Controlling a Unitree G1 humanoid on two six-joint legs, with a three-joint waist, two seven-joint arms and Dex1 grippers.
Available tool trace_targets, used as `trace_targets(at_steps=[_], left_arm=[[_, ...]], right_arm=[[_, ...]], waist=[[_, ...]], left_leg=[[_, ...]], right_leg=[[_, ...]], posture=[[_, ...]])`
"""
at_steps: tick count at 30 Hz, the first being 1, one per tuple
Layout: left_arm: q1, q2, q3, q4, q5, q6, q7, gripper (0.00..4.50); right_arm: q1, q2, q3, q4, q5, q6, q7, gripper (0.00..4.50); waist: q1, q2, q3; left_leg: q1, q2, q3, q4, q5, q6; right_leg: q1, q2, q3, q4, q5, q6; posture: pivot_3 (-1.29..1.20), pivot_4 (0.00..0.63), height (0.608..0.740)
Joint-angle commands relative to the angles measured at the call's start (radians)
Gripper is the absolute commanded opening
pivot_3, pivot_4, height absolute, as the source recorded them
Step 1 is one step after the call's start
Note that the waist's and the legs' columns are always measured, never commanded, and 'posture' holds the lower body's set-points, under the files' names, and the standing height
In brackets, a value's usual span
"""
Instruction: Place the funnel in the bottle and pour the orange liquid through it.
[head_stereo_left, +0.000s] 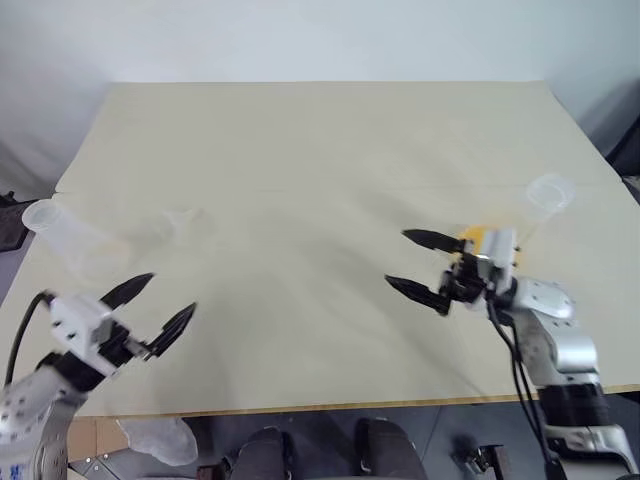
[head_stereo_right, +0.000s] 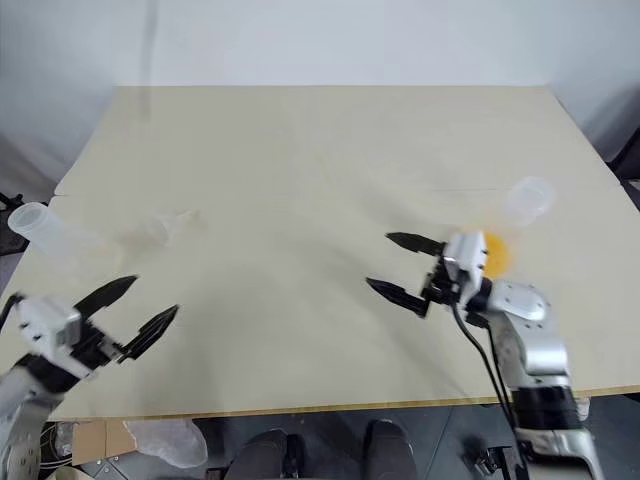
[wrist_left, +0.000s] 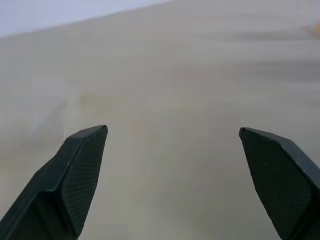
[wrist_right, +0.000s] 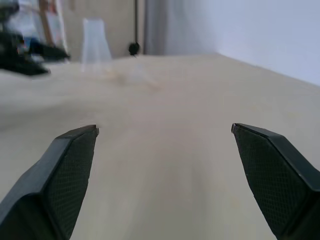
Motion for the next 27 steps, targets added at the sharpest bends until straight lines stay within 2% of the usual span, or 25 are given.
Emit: trace_targets(at_steps=[1, 5, 10, 17, 21, 27], left_arm=[[0.053, -0.098, 0.113, -0.012, -0.011, -0.061, 0.128, 4.50], [0.101, -0.185, 0.124, -0.021, -0.013, -0.091, 0.173, 4.50], [0.043, -0.182, 0.126, -0.053, -0.045, -0.052, 0.265, 4.50], [-0.130, -0.034, 0.129, -0.081, -0.059, 0.149, 0.418, 4.50], [-0.265, 0.073, 0.110, 0.013, -0.039, 0.266, 0.464, 4.50], [-0.426, 0.153, 0.063, 0.164, 0.011, 0.312, 0.466, 4.50]], right_arm=[[-0.043, 0.055, 0.035, -0.024, 0.005, -0.007, -0.012, 4.47], [-0.066, 0.100, 0.068, -0.009, -0.021, -0.032, 0.000, 4.47], [-0.057, 0.093, 0.076, 0.005, -0.041, -0.052, 0.026, 4.47], [-0.025, 0.081, 0.069, -0.013, -0.043, -0.049, 0.034, 4.47], [-0.024, 0.089, 0.074, -0.021, -0.044, -0.049, 0.022, 4.47], [-0.022, 0.098, 0.081, -0.037, -0.046, -0.047, 0.004, 4.47]], waist=[[0.006, -0.001, 0.000], [0.024, -0.001, -0.001], [0.027, -0.002, -0.001], [0.021, -0.002, -0.001], [0.019, -0.002, -0.001], [0.020, -0.002, -0.001]], left_leg=[[0.000, -0.001, -0.001, 0.001, 0.000, 0.000], [0.000, -0.003, -0.001, 0.001, -0.002, 0.003], [-0.001, -0.003, -0.002, 0.003, -0.002, 0.003], [-0.001, -0.002, -0.002, 0.002, -0.002, 0.002], [0.000, -0.002, -0.001, 0.002, -0.002, 0.002], [0.000, -0.005, -0.001, 0.002, -0.001, 0.001]], right_leg=[[0.000, -0.001, 0.000, 0.000, 0.000, 0.000], [0.001, -0.002, 0.000, 0.000, 0.000, 0.000], [0.001, -0.002, 0.000, 0.000, 0.000, 0.000], [0.001, -0.001, 0.000, 0.001, 0.000, 0.000], [0.000, 0.000, 0.000, 0.002, 0.000, 0.000], [0.000, 0.000, -0.001, 0.002, 0.000, 0.000]], posture=[[0.00, 0.150, 0.740], [0.00, 0.150, 0.740], [0.00, 0.150, 0.740], [0.00, 0.150, 0.740], [0.00, 0.150, 0.740], [0.00, 0.150, 0.740]])
